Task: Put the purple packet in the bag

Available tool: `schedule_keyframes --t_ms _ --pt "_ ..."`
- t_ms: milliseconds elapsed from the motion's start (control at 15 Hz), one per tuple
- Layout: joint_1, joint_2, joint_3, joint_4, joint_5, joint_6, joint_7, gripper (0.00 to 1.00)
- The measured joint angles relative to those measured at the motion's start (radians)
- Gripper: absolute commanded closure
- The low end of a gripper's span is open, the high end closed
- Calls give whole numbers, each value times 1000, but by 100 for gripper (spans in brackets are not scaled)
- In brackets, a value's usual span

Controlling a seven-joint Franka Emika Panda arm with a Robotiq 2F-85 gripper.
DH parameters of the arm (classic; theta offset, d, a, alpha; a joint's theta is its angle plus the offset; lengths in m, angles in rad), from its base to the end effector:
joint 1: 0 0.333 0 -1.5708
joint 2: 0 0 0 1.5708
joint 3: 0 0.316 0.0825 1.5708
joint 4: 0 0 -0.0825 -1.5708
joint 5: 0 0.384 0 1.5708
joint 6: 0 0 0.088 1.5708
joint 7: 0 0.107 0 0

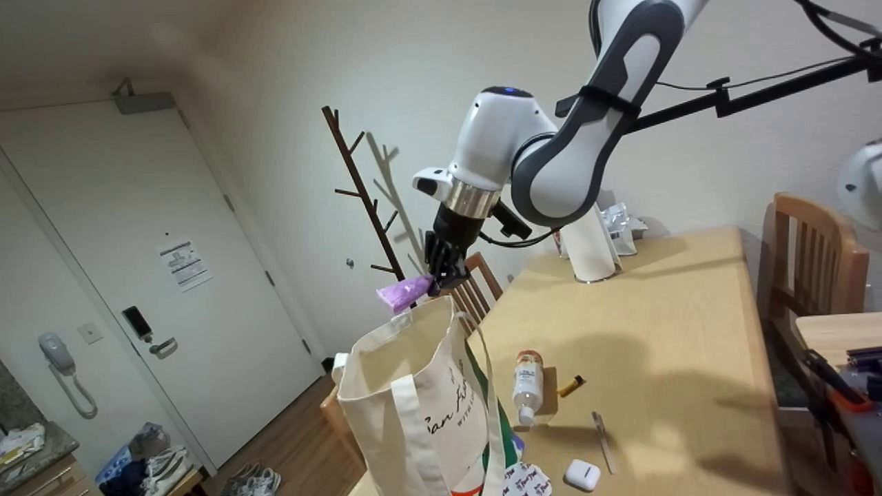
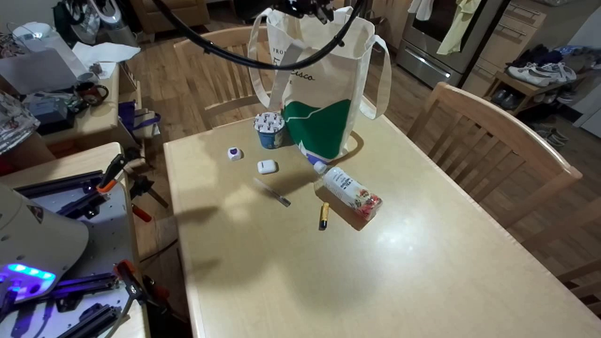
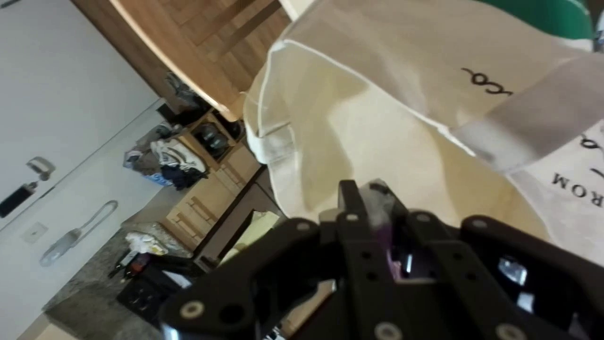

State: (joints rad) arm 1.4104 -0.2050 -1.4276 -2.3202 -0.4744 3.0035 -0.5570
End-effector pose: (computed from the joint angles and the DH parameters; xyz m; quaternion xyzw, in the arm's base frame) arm 0.5476 0.0049 0.4355 0.8380 0.4111 0.3386 0.1189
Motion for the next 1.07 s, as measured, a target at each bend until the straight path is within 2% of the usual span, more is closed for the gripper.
schedule_keyframes --t_ms 200,467,533,600,667,867,1067 --pt "103 -138 -79 33 0 -152 -149 97" --pt "241 -252 -235 81 -15 -134 -388 97" --pt "271 -273 -270 94 -20 -117 -441 89" --pt "298 -296 -299 107 -26 -100 -491 73" --pt "321 -322 -321 120 -34 -88 -540 63" --pt "375 -403 -361 155 -46 -51 -655 44" --pt "415 -456 -390 181 -46 -7 -712 25"
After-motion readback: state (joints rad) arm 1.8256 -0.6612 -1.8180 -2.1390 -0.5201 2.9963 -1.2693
